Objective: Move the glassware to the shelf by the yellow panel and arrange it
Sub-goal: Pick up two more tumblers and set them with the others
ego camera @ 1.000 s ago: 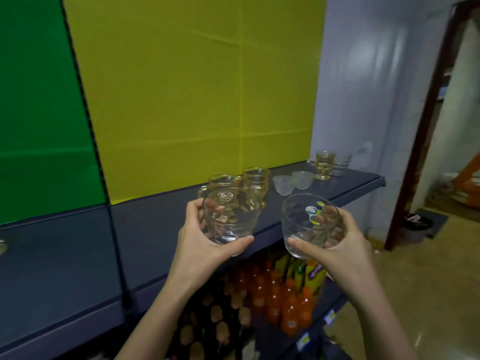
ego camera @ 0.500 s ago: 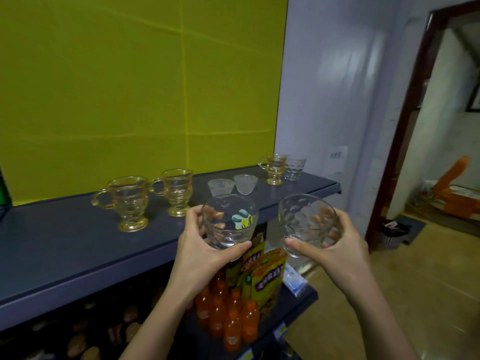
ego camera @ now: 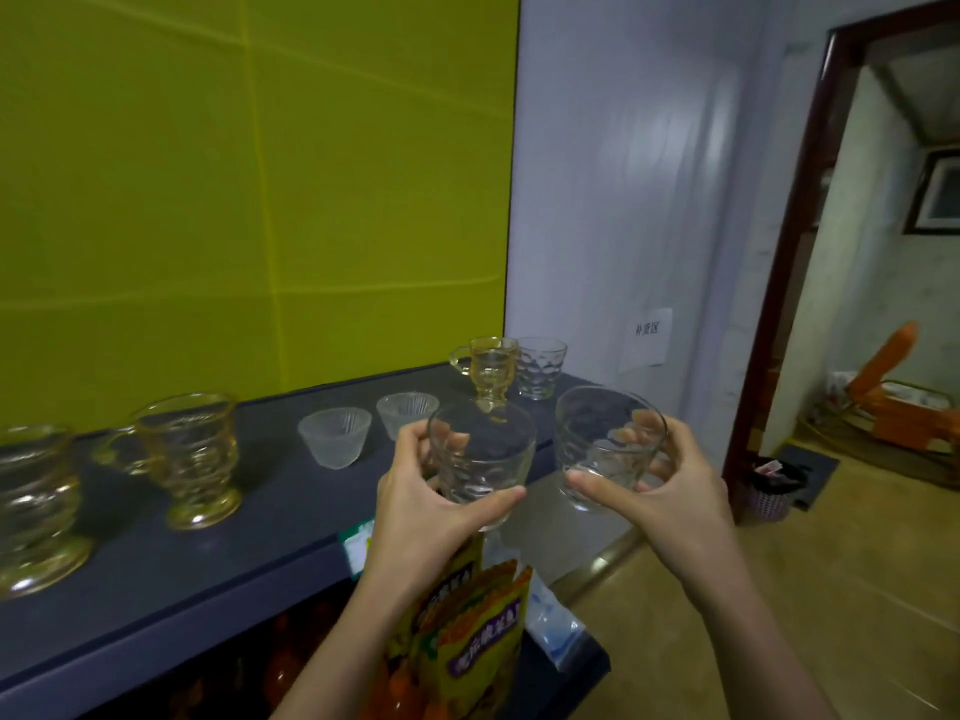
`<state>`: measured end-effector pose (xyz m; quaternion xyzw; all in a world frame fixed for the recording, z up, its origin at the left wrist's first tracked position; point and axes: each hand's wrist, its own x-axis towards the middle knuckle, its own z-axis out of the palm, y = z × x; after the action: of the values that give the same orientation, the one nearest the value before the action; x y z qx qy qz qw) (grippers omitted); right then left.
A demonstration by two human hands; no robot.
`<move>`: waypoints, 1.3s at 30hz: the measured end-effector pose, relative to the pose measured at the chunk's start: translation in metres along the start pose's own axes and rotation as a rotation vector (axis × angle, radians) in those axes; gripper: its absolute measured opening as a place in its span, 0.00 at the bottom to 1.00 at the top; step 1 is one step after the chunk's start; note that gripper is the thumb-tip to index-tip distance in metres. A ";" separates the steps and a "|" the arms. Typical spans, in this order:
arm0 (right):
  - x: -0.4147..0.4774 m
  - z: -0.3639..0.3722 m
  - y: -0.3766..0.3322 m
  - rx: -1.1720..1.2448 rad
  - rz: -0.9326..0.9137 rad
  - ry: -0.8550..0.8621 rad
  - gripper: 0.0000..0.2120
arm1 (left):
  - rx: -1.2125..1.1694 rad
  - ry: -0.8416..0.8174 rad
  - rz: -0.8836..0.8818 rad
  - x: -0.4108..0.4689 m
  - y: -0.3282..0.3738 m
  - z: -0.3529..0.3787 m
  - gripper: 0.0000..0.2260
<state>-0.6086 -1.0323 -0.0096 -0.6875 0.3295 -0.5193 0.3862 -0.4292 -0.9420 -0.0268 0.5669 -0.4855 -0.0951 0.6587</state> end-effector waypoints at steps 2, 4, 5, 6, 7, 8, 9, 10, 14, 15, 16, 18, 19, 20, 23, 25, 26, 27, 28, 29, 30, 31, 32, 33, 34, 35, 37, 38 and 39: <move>0.024 -0.003 0.010 -0.006 0.001 -0.009 0.41 | 0.006 0.006 0.010 0.020 -0.008 0.018 0.29; 0.048 -0.006 0.021 -0.013 0.000 -0.012 0.41 | 0.013 0.022 0.015 0.039 -0.016 0.034 0.28; 0.059 -0.007 0.028 -0.013 0.001 -0.011 0.40 | 0.015 0.027 0.013 0.047 -0.021 0.042 0.28; 0.069 -0.007 0.034 -0.010 0.001 -0.013 0.39 | 0.020 0.031 0.007 0.055 -0.026 0.048 0.28; 0.079 -0.006 0.041 -0.002 0.003 -0.019 0.38 | 0.027 0.035 -0.001 0.062 -0.032 0.054 0.28; 0.089 -0.005 0.048 0.010 0.003 -0.030 0.36 | 0.038 0.039 -0.013 0.068 -0.036 0.059 0.29; 0.098 -0.003 0.055 0.027 0.005 -0.044 0.34 | 0.052 0.043 -0.029 0.073 -0.040 0.063 0.29; 0.108 -0.001 0.061 0.038 0.009 -0.059 0.33 | 0.071 0.045 -0.046 0.078 -0.044 0.066 0.30; 0.142 0.005 0.085 0.032 0.040 -0.119 0.35 | 0.166 0.063 -0.093 0.095 -0.054 0.079 0.32; 0.150 0.006 0.092 0.032 0.047 -0.134 0.36 | 0.189 0.073 -0.097 0.098 -0.055 0.082 0.32; 0.158 0.007 0.097 0.033 0.055 -0.151 0.36 | 0.214 0.086 -0.101 0.101 -0.057 0.086 0.32; 0.172 0.009 0.108 0.037 0.062 -0.192 0.36 | 0.264 0.123 -0.108 0.107 -0.059 0.091 0.32; 0.178 0.010 0.113 0.043 0.064 -0.216 0.35 | 0.286 0.147 -0.109 0.110 -0.061 0.094 0.32; 0.185 0.010 0.117 0.049 0.067 -0.244 0.35 | 0.307 0.173 -0.111 0.113 -0.062 0.096 0.32; 0.203 0.011 0.127 0.079 0.076 -0.327 0.32 | 0.361 0.229 -0.128 0.120 -0.066 0.102 0.31; 0.213 0.013 0.133 0.113 0.077 -0.366 0.32 | 0.388 0.253 -0.134 0.123 -0.067 0.105 0.30; 0.218 0.014 0.135 0.131 0.077 -0.383 0.32 | 0.402 0.268 -0.131 0.124 -0.068 0.107 0.28; 0.222 0.015 0.138 0.147 0.077 -0.401 0.33 | 0.416 0.286 -0.126 0.126 -0.069 0.109 0.27; 0.226 0.015 0.140 0.160 0.072 -0.422 0.34 | 0.425 0.304 -0.125 0.127 -0.070 0.111 0.27; 0.230 0.016 0.143 0.168 0.065 -0.441 0.34 | 0.428 0.319 -0.128 0.128 -0.071 0.113 0.28; 0.233 0.017 0.144 0.176 0.055 -0.459 0.34 | 0.429 0.330 -0.134 0.129 -0.072 0.114 0.29; 0.237 0.018 0.146 0.183 0.047 -0.475 0.34 | 0.431 0.338 -0.141 0.129 -0.073 0.115 0.30; 0.239 0.019 0.148 0.186 0.040 -0.492 0.34 | 0.434 0.344 -0.149 0.130 -0.073 0.117 0.31; 0.242 0.021 0.149 0.186 0.035 -0.507 0.36 | 0.439 0.351 -0.154 0.131 -0.074 0.118 0.31; 0.244 0.022 0.150 0.180 0.032 -0.518 0.37 | 0.446 0.358 -0.157 0.131 -0.075 0.119 0.32; 0.245 0.024 0.151 0.172 0.028 -0.526 0.39 | 0.455 0.368 -0.157 0.132 -0.075 0.120 0.32; 0.249 0.027 0.152 0.148 0.018 -0.541 0.41 | 0.462 0.383 -0.161 0.134 -0.076 0.123 0.32; 0.250 0.028 0.153 0.139 0.012 -0.549 0.42 | 0.457 0.384 -0.165 0.135 -0.077 0.124 0.32; 0.251 0.029 0.153 0.137 0.006 -0.553 0.42 | 0.454 0.385 -0.165 0.136 -0.077 0.125 0.32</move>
<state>-0.5272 -1.3156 -0.0324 -0.7744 0.1780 -0.3318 0.5085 -0.4208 -1.1421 -0.0338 0.7449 -0.3128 0.0717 0.5850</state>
